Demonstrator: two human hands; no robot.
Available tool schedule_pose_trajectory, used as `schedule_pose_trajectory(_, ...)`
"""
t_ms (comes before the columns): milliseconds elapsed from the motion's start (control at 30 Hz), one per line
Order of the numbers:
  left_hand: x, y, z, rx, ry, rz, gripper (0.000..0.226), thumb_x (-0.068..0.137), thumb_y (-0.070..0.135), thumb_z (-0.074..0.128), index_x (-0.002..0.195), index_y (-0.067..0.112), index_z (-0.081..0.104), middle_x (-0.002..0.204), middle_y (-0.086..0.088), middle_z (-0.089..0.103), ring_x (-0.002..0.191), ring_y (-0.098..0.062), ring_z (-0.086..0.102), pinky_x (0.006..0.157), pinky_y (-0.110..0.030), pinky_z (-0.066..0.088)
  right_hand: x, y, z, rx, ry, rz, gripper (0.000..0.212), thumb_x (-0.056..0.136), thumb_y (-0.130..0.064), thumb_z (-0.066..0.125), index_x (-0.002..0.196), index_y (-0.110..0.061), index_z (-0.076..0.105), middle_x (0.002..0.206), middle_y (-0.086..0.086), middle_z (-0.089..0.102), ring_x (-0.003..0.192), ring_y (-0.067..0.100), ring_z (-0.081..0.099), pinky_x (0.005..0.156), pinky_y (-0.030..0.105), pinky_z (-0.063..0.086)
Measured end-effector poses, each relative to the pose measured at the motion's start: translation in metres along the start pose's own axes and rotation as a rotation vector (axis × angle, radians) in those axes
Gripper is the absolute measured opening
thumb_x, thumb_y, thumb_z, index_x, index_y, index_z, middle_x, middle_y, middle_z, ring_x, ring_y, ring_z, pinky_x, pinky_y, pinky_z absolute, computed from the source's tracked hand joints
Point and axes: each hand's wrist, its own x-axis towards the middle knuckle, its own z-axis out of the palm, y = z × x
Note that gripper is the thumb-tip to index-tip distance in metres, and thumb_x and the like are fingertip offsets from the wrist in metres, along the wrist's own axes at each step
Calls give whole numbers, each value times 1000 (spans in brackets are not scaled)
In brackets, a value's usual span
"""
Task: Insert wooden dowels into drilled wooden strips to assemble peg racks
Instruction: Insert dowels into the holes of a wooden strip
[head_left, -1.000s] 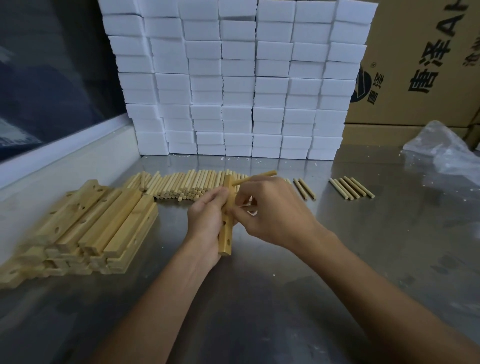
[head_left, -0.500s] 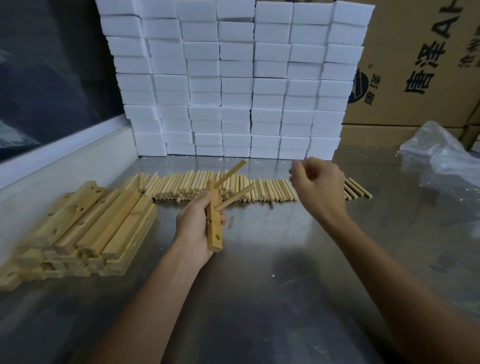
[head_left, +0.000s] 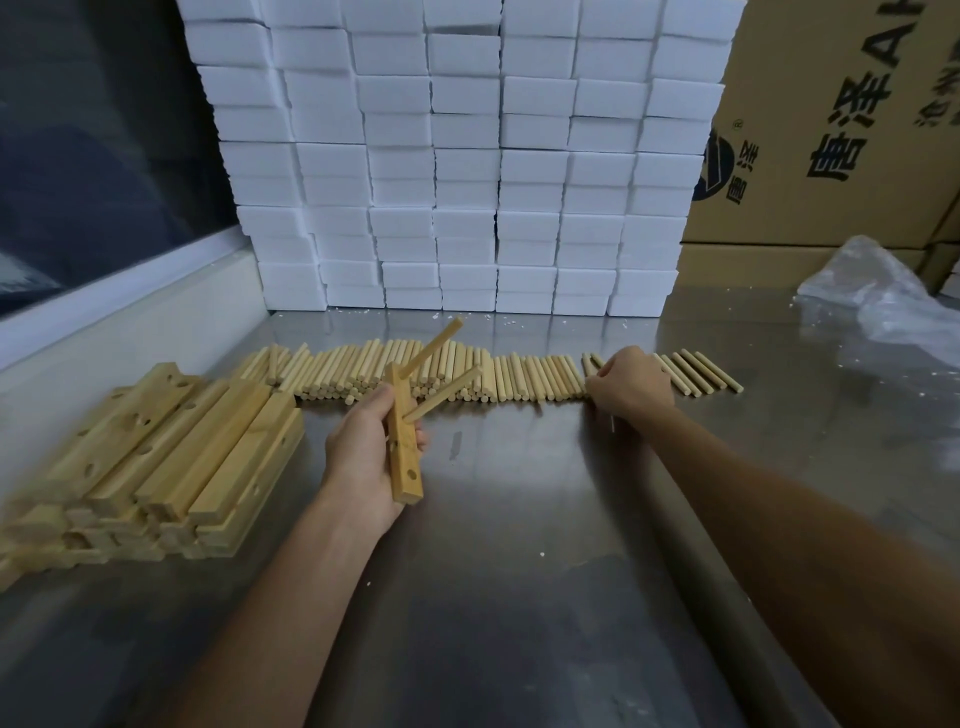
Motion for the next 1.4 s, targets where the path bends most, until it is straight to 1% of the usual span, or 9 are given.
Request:
schedule_pose_trajectory(333, 2, -2, 1, 2, 20, 5, 34, 99, 25, 58, 127, 6, 61, 69, -5, 56, 52, -15, 51, 41, -22, 45, 2, -1, -1, -5, 45, -10, 17, 84, -22, 66, 86, -5, 66, 79, 11, 66, 72, 26, 63, 55, 28, 48)
schedule_pose_trajectory(400, 2, -1, 1, 3, 18, 8, 33, 99, 25, 58, 126, 7, 62, 68, -4, 56, 52, -15, 50, 43, -22, 45, -2, 0, -5, 70, 121, -40, 19, 86, -22, 65, 84, -4, 70, 77, 12, 69, 71, 26, 66, 61, 35, 56)
schedule_pose_trajectory(567, 0, -2, 1, 13, 17, 13, 30, 99, 25, 58, 122, 7, 63, 70, -5, 57, 52, -15, 50, 41, -22, 45, -24, -7, -28, 485, 241, -172, 10, 87, -23, 72, 87, -13, 74, 76, -1, 71, 65, 8, 64, 62, 24, 55)
schedule_pose_trajectory(700, 0, -2, 2, 23, 9, 15, 30, 99, 25, 58, 122, 7, 63, 72, -5, 58, 54, -15, 50, 40, -21, 44, -52, -15, -44, 712, 214, -274, 17, 91, -35, 69, 91, -18, 75, 82, -5, 72, 76, 8, 68, 68, 22, 55)
schedule_pose_trajectory(800, -1, -3, 3, 37, 8, 23, 30, 99, 25, 58, 122, 6, 63, 73, -6, 58, 54, -16, 50, 39, -21, 44, -73, -21, -47, 764, 148, -374, 18, 99, -23, 57, 101, -12, 71, 85, -3, 74, 84, 8, 71, 82, 29, 56)
schedule_pose_trajectory(967, -1, -4, 3, 64, 19, 44, 30, 98, 25, 59, 119, 5, 64, 74, -8, 60, 53, -16, 53, 40, -22, 45, -101, -31, -47, 936, 3, -386, 21, 106, -21, 42, 104, -21, 63, 71, 4, 57, 61, 16, 64, 59, 33, 58)
schedule_pose_trajectory(1067, -2, -4, 3, 65, 16, 51, 30, 98, 25, 58, 119, 5, 64, 75, -7, 59, 53, -16, 53, 41, -23, 45, -107, -34, -44, 1007, -62, -326, 24, 106, -27, 42, 106, -28, 66, 64, -2, 46, 47, 8, 41, 40, 21, 36)
schedule_pose_trajectory(1167, -4, -5, 4, 59, 8, 59, 29, 99, 23, 58, 120, 3, 64, 76, -8, 60, 53, -17, 52, 40, -23, 45, -107, -35, -42, 1000, -110, -276, 22, 104, -26, 49, 107, -24, 70, 62, -4, 52, 48, 7, 36, 40, 21, 28)
schedule_pose_trajectory(1400, -3, -5, 3, 61, 0, 66, 30, 99, 22, 57, 122, 4, 63, 78, -8, 60, 53, -17, 52, 41, -23, 45, -109, -31, -38, 871, -62, -263, 20, 95, -23, 65, 77, -19, 75, 73, -2, 74, 55, 0, 53, 49, 14, 40)
